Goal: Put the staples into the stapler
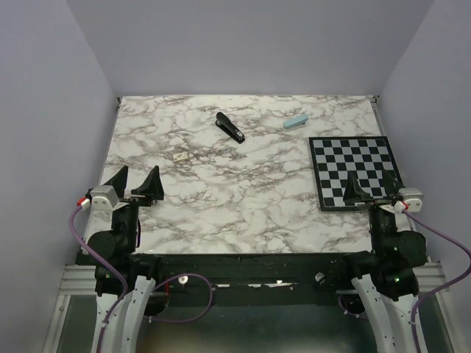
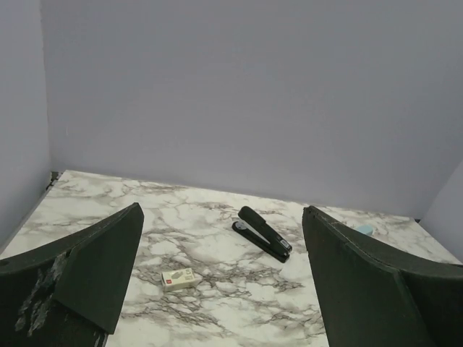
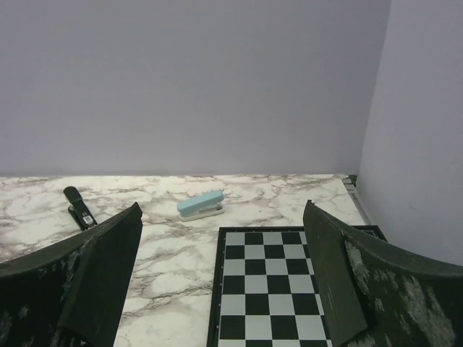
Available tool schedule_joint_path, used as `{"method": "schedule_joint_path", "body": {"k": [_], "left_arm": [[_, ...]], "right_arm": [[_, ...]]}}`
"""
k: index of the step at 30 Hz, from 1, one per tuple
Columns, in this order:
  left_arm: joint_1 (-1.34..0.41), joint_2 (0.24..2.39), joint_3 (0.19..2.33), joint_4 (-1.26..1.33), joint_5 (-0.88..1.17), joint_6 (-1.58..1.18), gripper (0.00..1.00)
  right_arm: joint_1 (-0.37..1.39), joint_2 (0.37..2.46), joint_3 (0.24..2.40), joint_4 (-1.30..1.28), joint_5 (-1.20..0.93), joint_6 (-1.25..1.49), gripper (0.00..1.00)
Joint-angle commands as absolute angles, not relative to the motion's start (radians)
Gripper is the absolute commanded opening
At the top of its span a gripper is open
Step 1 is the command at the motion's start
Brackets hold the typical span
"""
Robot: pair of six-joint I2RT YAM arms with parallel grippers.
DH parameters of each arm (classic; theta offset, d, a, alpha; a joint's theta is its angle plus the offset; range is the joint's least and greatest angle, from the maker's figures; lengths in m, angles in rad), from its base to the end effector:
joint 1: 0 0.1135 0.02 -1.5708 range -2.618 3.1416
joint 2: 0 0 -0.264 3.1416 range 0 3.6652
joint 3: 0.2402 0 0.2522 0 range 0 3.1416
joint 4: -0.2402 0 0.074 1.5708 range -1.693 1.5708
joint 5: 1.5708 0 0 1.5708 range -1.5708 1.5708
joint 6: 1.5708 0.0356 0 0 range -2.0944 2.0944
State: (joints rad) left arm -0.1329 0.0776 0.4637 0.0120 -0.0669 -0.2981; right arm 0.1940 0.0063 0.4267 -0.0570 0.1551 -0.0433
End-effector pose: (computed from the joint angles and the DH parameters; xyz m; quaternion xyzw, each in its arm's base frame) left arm 0.0619 -0.0059 0.3243 -0.0734 0.5488 -0.1599 0.8172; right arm 0.0572 0.0056 0.3087 -0.0037 0.5696 0.0179 0.8218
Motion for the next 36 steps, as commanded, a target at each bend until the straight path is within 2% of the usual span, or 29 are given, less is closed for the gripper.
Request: {"method": "schedule_joint_path", "body": {"k": [1,11,17,24,31,36], "left_arm": [[-0.135,0.094,0.483,0.003,-0.043,-0.284,0.99],[-0.135,0.172,0.495,-0.028,-0.098,-0.317,0.99],[-0.137,0.339,0.590,-0.129,-0.166,-0.414,0.99],[-0.135,0.699,0.742,-0.294,-0.184,-0.546,0.99],[-0.137,1.084,0.946,-0.451,-0.242,-0.560,0.99],[-0.138,1.349,1.090,-0.433,-0.253,-0.551,0.99]], "right_arm": [[0.189,-0.187,0.436,-0.074,0.132,-0.032,1.00],[0.204,-0.227,0.429,-0.072,0.147,-0.018,1.00],[0.215,-0.222,0.430,-0.077,0.150,-0.015,1.00],[0.232,-0.224,0.425,-0.075,0.161,-0.017,1.00],[0.245,-0.224,0.420,-0.075,0.163,-0.017,1.00],[0.253,-0.232,0.417,-0.074,0.178,-0.018,1.00]]}}
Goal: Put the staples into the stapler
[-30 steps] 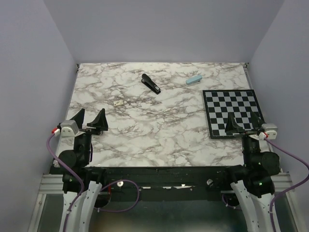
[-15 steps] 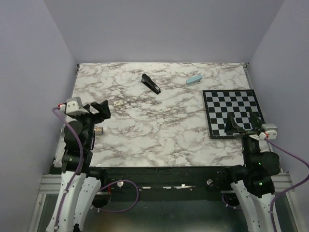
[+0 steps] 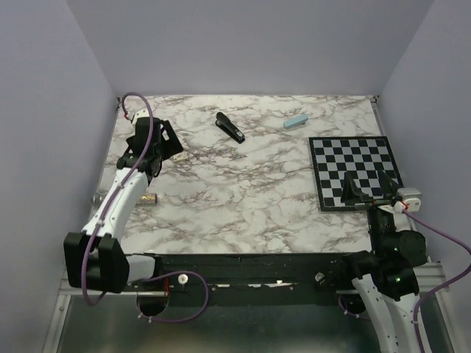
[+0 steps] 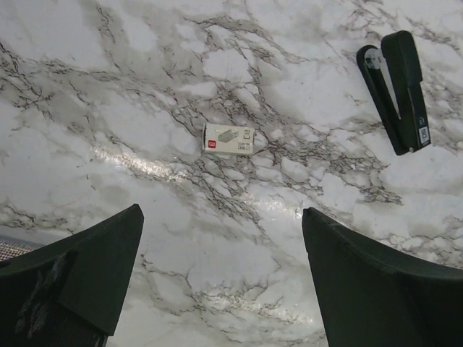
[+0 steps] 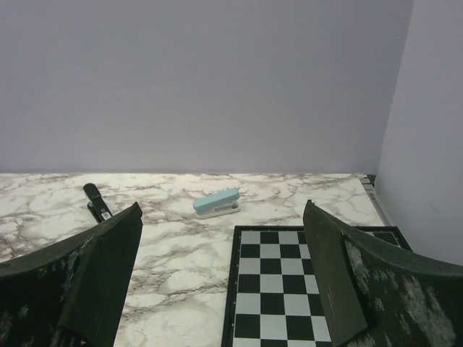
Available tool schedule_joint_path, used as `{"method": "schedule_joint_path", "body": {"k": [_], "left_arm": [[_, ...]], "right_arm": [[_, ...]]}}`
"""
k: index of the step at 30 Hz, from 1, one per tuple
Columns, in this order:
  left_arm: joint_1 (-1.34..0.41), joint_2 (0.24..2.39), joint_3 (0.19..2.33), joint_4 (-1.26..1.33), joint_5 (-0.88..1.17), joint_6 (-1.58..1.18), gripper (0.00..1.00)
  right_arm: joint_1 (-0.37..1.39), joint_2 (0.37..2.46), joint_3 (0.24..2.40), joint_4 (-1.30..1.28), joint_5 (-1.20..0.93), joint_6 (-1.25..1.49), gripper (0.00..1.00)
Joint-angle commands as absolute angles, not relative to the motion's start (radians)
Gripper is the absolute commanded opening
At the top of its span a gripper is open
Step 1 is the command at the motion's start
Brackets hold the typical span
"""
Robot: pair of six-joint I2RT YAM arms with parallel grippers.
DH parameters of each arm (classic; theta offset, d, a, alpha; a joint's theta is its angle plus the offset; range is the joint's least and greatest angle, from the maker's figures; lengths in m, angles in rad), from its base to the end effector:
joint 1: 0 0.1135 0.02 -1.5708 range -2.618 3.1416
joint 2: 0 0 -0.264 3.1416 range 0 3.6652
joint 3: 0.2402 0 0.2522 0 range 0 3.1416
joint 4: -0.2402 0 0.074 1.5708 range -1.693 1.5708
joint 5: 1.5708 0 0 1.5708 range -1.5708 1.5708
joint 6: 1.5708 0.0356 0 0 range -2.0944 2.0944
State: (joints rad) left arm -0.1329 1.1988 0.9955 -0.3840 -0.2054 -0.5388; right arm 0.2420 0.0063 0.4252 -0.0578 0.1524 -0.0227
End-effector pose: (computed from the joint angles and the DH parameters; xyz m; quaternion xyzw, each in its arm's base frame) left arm 0.2653 -0.0281 0.3084 -0.2241 0.8491 -0.0695 0.4732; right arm 0.0571 0.0085 0.3082 -0.0127 0.5703 0.0467 0.8200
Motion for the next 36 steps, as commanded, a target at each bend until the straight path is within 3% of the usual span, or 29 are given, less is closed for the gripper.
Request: {"method": "schedule_joint_path", "body": {"k": [1,6,15,31,36], "left_arm": [[-0.138,1.388,1.116,-0.445,-0.259,-0.546,0.99],[-0.138,1.636,1.281,-0.485,-0.256,-0.560,0.99],[-0.135,1.888,1.396,-0.477,-0.256,-0.523,0.99],[-0.135,2.065,1.488,-0.523,-0.250,-0.477,0.99],[-0.137,2.074,1.479,-0.535,-0.236,-0.480,0.92]], "right_arm": [[0.253,-0.232,0.416,-0.075,0.176,-0.018,1.00],[0.255,-0.242,0.413,-0.078,0.169,-0.023,1.00],[0.259,-0.244,0.411,-0.075,0.150,-0.026,1.00],[0.261,-0.224,0.407,-0.069,0.143,-0.038,1.00],[0.261,-0.224,0.407,-0.069,0.149,-0.041,1.00]]}}
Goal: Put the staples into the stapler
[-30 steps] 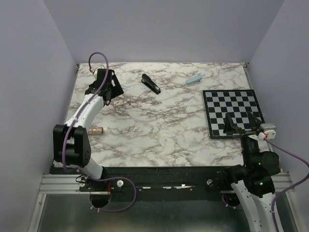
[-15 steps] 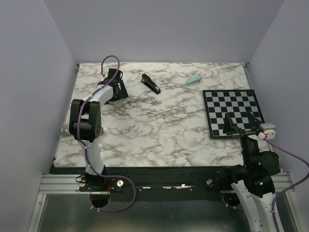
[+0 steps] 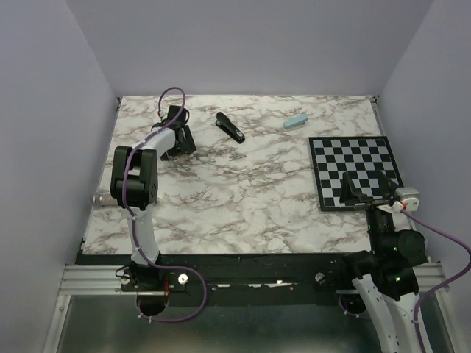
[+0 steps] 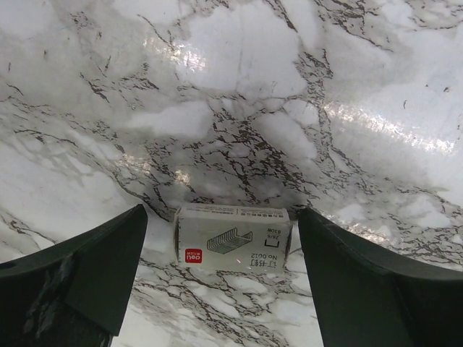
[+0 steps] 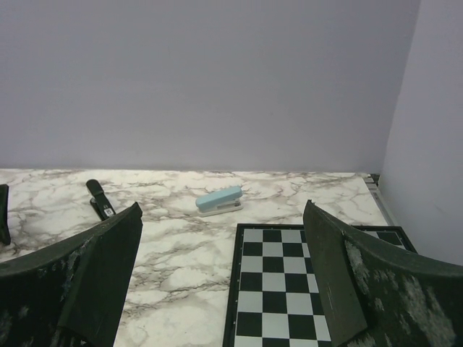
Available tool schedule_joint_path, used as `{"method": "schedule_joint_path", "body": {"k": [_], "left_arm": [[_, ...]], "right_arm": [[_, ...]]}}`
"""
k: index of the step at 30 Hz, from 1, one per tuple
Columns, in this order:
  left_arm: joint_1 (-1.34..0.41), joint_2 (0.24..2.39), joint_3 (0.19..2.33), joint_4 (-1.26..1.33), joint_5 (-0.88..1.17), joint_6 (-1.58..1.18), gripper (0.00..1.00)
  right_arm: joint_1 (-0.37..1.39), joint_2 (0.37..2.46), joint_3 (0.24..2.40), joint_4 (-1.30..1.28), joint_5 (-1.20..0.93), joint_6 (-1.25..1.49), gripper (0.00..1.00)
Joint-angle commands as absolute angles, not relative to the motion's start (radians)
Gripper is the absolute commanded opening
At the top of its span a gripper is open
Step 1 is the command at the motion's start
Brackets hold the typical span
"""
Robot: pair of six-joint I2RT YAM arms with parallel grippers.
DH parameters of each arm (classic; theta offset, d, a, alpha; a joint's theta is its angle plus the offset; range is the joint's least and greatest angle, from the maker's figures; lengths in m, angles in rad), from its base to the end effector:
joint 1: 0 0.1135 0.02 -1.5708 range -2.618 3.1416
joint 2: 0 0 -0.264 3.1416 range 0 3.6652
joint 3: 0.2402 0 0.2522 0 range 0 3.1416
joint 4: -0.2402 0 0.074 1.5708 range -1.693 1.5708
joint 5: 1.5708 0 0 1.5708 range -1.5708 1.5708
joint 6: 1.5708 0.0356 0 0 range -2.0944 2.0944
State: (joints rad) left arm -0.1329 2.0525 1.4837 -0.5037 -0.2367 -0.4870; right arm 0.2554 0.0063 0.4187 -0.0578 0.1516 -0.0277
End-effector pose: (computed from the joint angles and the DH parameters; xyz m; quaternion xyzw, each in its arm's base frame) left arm 0.4302 -0.0491 0.1707 -0.1981 0.9422 0.0343 0.2681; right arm 0.0582 0.0096 0.3062 -0.0188 0.5727 0.0500 0.8180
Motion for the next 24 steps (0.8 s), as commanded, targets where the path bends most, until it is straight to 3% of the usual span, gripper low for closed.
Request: {"method": "schedule_joint_path", "body": {"k": [1,8,17,24], "left_arm": [[-0.138,2.075,1.477,-0.535,-0.229,-0.480,0.91],[-0.156,2.072,1.454,-0.546,-0.236,-0.465,0.74],[-0.202,2.049,1.463,-0.581,-0.224,-0.449,0.64],[-0.265,2.031,1.457,-0.598,-0.227,-0.428,0.63]], "right_arm": [[0.261,-0.225,0.407,-0.071,0.152,-0.041,1.00],[0.261,-0.241,0.408,-0.069,0.167,-0.040,1.00],[0.261,-0.255,0.411,-0.072,0.176,-0.038,1.00],[0.261,-0.256,0.417,-0.075,0.187,-0.040,1.00]]}}
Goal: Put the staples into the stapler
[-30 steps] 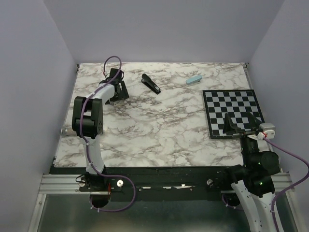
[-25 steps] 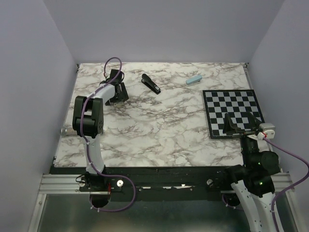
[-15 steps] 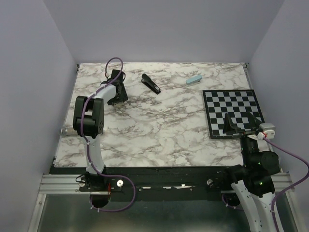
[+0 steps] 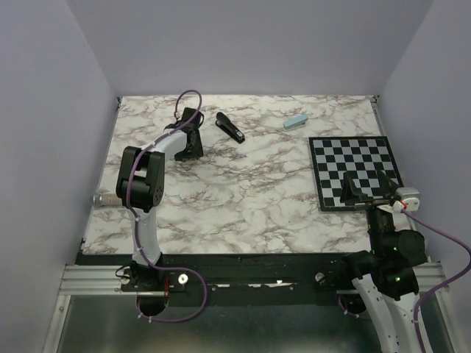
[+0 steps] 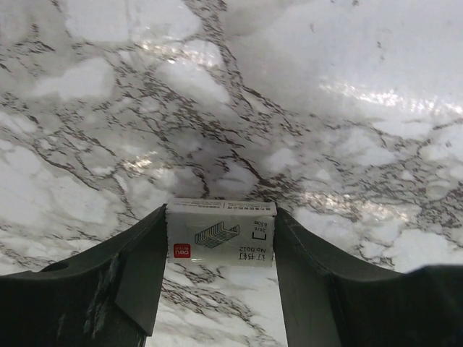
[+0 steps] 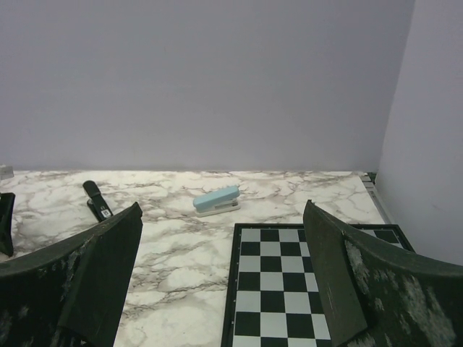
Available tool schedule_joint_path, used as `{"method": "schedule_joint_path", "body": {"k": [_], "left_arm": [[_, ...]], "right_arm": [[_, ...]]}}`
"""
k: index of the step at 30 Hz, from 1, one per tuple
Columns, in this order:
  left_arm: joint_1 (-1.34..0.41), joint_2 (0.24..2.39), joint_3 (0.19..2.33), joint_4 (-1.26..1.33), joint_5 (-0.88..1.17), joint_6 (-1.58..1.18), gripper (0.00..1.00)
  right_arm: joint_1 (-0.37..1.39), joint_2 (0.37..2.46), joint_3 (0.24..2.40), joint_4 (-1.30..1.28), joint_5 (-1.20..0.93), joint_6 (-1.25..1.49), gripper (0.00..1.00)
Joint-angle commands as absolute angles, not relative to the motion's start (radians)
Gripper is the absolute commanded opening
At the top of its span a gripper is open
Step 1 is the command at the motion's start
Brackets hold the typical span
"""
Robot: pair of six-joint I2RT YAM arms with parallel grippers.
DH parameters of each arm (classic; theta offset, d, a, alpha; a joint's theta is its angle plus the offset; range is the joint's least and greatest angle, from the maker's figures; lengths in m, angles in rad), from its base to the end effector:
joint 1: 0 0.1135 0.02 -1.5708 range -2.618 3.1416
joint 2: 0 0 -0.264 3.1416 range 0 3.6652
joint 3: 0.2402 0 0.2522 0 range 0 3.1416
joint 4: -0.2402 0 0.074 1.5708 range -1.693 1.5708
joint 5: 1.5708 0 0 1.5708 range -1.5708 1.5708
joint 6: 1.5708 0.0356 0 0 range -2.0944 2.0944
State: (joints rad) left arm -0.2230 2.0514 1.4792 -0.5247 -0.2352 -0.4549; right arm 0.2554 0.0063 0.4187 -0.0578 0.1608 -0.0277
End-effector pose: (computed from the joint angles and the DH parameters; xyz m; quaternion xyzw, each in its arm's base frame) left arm 0.4212 -0.0870 0.1687 -0.1390 0.9557 0.0300 0.2578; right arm 0.0583 0.0093 0.3062 -0.0151 0.5731 0.0474 0.8180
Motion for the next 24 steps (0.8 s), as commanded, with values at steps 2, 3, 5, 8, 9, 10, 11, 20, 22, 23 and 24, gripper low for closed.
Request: {"method": "schedule_joint_path", "body": {"k": [2,3,5,8,9,10,11,20,22,23,24], "left_arm": [[-0.301,2.028,1.453,-0.598,-0.218,-0.431,0.63],[-0.313,2.028,1.450,-0.598,-0.213,-0.433,0.63],[-0.353,2.029,1.445,-0.600,-0.198,-0.442,0.63],[-0.411,2.033,1.431,-0.588,-0.164,-0.469,0.63],[-0.423,2.031,1.422,-0.586,-0.152,-0.482,0.63],[-0.434,2.029,1.417,-0.581,-0.146,-0.489,0.63],[-0.449,2.026,1.411,-0.580,-0.144,-0.497,0.63],[-0.603,1.907,1.233,-0.509,-0.144,-0.543,0.65],[-0.650,1.884,1.195,-0.508,-0.150,-0.546,0.65],[-0.666,1.878,1.183,-0.506,-0.150,-0.548,0.66],[-0.679,1.870,1.158,-0.506,-0.155,-0.552,0.66]], "right_arm": [[0.262,-0.256,0.417,-0.077,0.187,-0.040,1.00],[0.261,-0.258,0.417,-0.075,0.189,-0.040,1.00],[0.261,-0.256,0.417,-0.075,0.187,-0.041,1.00],[0.261,-0.256,0.419,-0.078,0.189,-0.043,1.00],[0.261,-0.256,0.417,-0.080,0.190,-0.043,1.00],[0.261,-0.253,0.417,-0.080,0.189,-0.044,1.00],[0.261,-0.252,0.417,-0.080,0.187,-0.044,1.00],[0.261,-0.236,0.419,-0.081,0.161,-0.040,1.00],[0.259,-0.232,0.419,-0.080,0.149,-0.040,1.00],[0.261,-0.232,0.419,-0.080,0.144,-0.040,1.00],[0.259,-0.227,0.417,-0.081,0.141,-0.040,1.00]]}}
